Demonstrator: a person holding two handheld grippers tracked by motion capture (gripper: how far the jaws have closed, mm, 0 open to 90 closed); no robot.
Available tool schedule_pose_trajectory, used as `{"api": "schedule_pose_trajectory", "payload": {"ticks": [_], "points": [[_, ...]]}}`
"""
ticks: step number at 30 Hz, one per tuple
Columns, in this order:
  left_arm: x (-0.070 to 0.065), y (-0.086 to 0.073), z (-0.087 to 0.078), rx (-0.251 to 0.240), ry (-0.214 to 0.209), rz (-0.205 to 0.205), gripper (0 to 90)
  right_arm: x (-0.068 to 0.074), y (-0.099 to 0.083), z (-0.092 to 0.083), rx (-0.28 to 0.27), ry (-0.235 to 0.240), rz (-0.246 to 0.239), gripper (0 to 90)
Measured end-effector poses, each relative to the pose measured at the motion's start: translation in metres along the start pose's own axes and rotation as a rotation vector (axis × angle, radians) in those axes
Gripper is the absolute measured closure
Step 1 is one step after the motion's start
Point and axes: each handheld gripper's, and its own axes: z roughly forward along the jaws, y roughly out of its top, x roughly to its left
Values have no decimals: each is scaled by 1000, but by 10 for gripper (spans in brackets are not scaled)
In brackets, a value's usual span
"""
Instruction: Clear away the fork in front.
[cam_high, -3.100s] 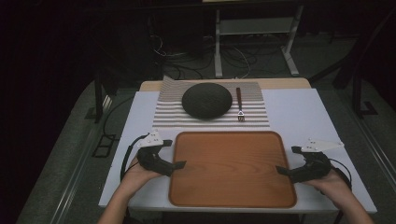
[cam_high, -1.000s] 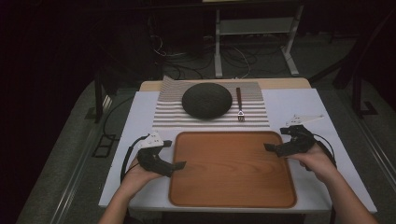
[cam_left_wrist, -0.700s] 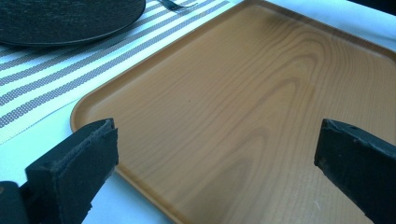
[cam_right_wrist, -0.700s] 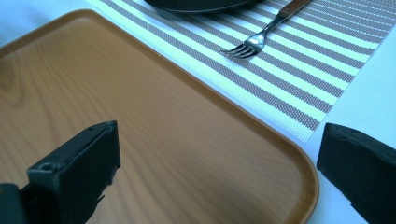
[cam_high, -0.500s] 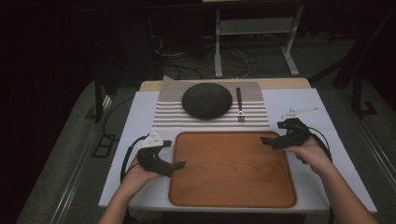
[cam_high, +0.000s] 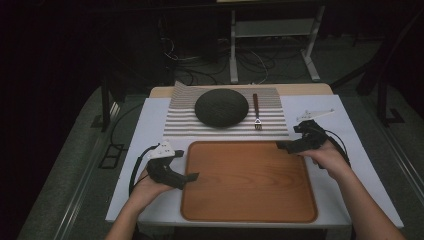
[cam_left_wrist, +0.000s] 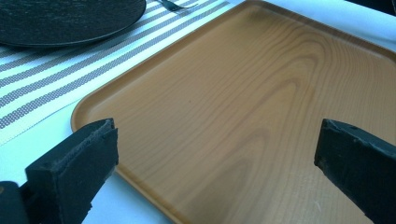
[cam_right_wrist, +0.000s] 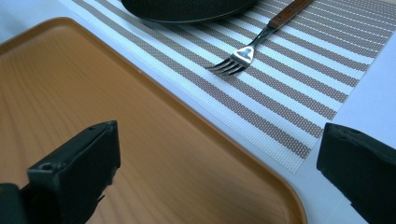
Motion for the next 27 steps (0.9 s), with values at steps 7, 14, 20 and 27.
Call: {"api": "schedule_pose_trajectory", "payload": {"ticks": [7, 14, 20, 27], "points": [[0, 0, -1, -9, 3, -6, 0, -3, 12, 8, 11, -8, 4, 0], [0, 0, -2, -15, 7, -11, 0, -6, 23, 16, 25, -11, 9, 0], [1, 0, -2, -18, 7, -12, 0, -9, 33, 23, 37, -19, 11, 0], [1, 0, -2, -14, 16, -9, 0, -10, 48, 34, 55, -29, 8, 0]]}}
